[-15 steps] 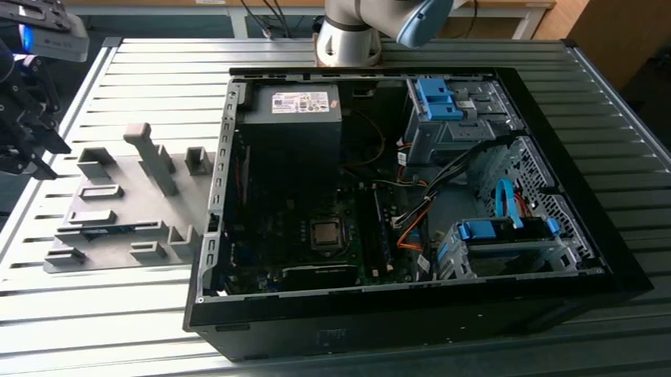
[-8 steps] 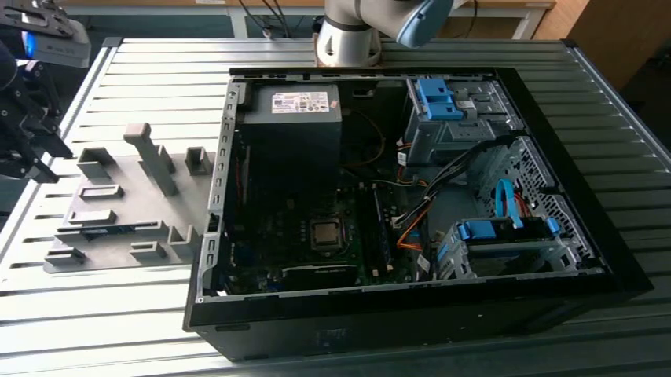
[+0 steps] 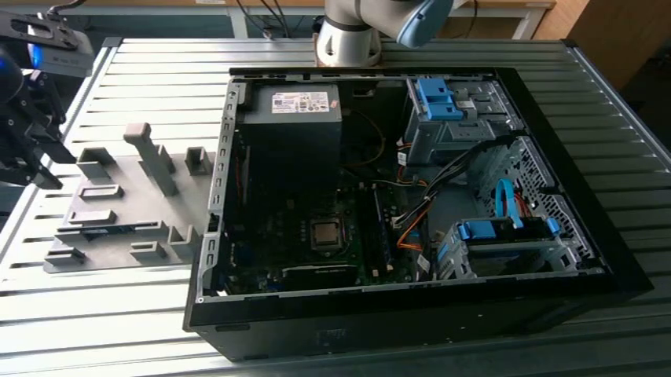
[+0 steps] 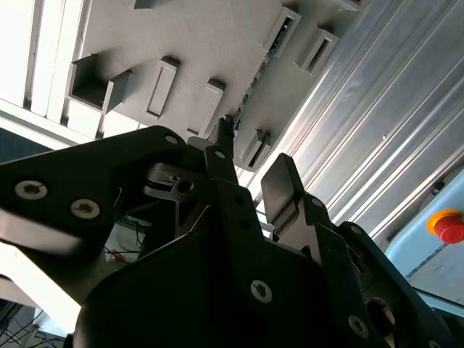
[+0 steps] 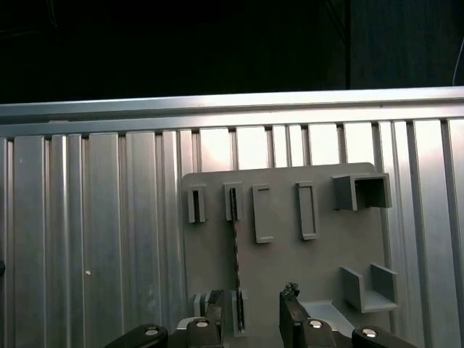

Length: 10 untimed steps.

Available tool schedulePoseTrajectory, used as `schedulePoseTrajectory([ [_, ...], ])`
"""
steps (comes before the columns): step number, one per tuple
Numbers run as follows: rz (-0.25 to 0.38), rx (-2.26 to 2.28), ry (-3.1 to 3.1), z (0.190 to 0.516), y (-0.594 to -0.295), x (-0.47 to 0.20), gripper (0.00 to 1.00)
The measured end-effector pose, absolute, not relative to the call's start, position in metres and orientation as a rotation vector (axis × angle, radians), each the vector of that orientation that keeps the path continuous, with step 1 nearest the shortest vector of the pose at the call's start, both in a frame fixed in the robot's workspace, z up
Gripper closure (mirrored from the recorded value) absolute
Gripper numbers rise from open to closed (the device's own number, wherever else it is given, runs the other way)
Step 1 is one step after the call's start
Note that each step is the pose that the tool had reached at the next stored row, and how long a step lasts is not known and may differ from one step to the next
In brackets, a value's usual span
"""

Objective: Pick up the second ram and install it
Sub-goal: 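Pick up the second ram and move it above second insertion slot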

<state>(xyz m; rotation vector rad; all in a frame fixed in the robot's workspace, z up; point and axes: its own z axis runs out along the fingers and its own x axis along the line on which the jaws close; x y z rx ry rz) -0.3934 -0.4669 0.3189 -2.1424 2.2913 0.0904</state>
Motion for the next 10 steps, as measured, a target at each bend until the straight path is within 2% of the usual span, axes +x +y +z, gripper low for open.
schedulePoseTrajectory([
  [10,0.091,-2.148,2.287,0.3096,-0.4694,-0.3947,0.57],
])
